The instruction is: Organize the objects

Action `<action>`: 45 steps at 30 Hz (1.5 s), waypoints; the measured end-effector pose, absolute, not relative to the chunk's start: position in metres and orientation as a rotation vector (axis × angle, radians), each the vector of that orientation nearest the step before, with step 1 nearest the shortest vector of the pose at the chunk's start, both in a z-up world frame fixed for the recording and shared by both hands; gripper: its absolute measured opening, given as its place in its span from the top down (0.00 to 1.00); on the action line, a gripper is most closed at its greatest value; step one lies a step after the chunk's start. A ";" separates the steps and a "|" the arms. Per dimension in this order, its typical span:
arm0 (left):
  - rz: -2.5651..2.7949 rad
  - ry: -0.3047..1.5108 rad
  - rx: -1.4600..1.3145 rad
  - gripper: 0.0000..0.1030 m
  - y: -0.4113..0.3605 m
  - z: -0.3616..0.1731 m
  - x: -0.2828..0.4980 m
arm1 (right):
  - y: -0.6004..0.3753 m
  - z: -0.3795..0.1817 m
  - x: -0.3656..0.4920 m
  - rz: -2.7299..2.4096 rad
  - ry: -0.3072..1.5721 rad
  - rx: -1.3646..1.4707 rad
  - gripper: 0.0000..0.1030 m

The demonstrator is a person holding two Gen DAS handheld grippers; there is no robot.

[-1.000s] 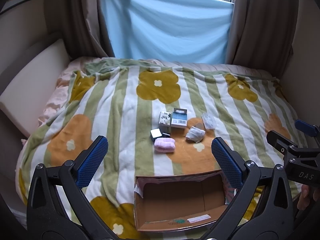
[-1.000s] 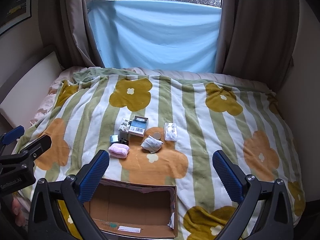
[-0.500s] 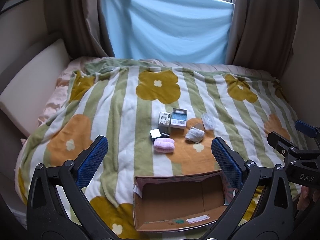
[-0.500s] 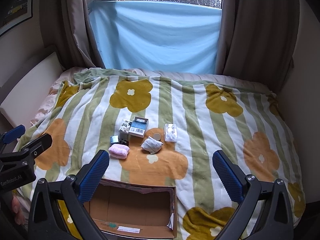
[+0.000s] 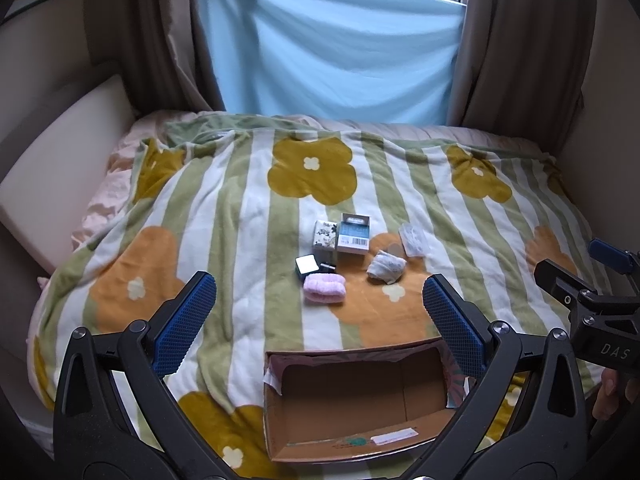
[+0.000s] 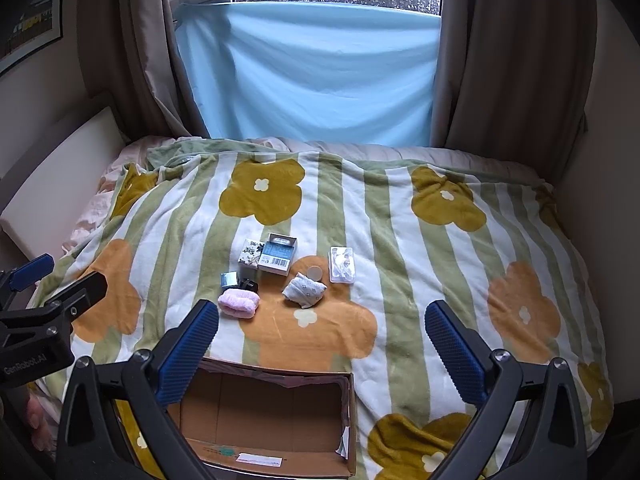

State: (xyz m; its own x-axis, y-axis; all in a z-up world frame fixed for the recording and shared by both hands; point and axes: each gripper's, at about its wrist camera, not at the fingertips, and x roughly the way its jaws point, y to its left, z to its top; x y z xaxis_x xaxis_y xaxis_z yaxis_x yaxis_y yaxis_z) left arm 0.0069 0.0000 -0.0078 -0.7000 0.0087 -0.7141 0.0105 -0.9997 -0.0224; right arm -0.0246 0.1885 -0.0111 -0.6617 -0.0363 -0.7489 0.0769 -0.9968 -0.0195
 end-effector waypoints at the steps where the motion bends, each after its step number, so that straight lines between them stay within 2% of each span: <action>1: -2.895 0.039 1.216 0.00 0.000 -0.008 0.007 | 0.190 -0.012 -0.024 -2.807 0.077 1.261 0.00; 28: -2.870 0.072 1.312 0.00 0.019 -0.016 0.001 | 0.184 -0.024 -0.036 -2.787 0.038 1.299 0.00; 38: -2.891 -0.007 1.367 0.00 -0.015 -0.016 -0.064 | 0.197 -0.046 -0.068 -2.741 -0.053 1.359 0.00; 45: -2.883 -0.030 1.482 0.00 -0.033 -0.049 -0.130 | 0.203 -0.071 -0.108 -2.695 -0.121 1.449 0.00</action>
State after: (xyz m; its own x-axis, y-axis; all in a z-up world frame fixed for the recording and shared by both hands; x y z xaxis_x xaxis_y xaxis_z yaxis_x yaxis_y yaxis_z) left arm -0.1304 -0.0329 -0.0486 -0.5781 0.0801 -0.8120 -0.0970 -0.9949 -0.0291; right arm -0.1083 0.2028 -0.0709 -0.5497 -0.1070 -0.8285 0.0326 -0.9938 0.1068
